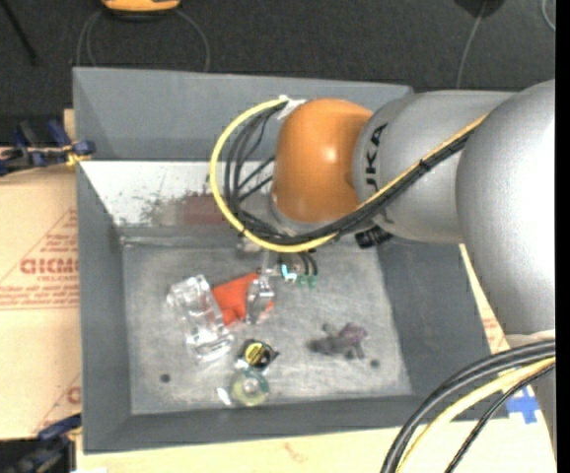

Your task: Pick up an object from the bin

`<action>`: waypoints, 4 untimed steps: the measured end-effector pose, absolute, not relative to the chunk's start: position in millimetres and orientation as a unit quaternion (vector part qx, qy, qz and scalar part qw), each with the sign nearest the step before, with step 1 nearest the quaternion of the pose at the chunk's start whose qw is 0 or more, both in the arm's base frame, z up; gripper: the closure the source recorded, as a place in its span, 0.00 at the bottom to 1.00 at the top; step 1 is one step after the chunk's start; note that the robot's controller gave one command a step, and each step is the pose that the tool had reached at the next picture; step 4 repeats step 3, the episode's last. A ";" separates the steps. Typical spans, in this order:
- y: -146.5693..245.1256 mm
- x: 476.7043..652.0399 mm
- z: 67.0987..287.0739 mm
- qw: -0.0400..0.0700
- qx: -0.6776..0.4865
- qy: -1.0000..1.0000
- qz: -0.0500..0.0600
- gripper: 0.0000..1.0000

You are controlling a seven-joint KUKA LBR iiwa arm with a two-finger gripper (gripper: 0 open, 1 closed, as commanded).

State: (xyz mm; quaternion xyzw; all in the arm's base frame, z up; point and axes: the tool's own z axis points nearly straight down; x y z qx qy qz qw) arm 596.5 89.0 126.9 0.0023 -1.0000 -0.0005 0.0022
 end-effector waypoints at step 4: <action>52.3 604.2 247.6 -0.006 -0.037 -0.999 0.000 1.00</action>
Offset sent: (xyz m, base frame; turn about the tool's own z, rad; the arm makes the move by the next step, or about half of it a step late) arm 0.0140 -0.0145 -0.0494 0.1019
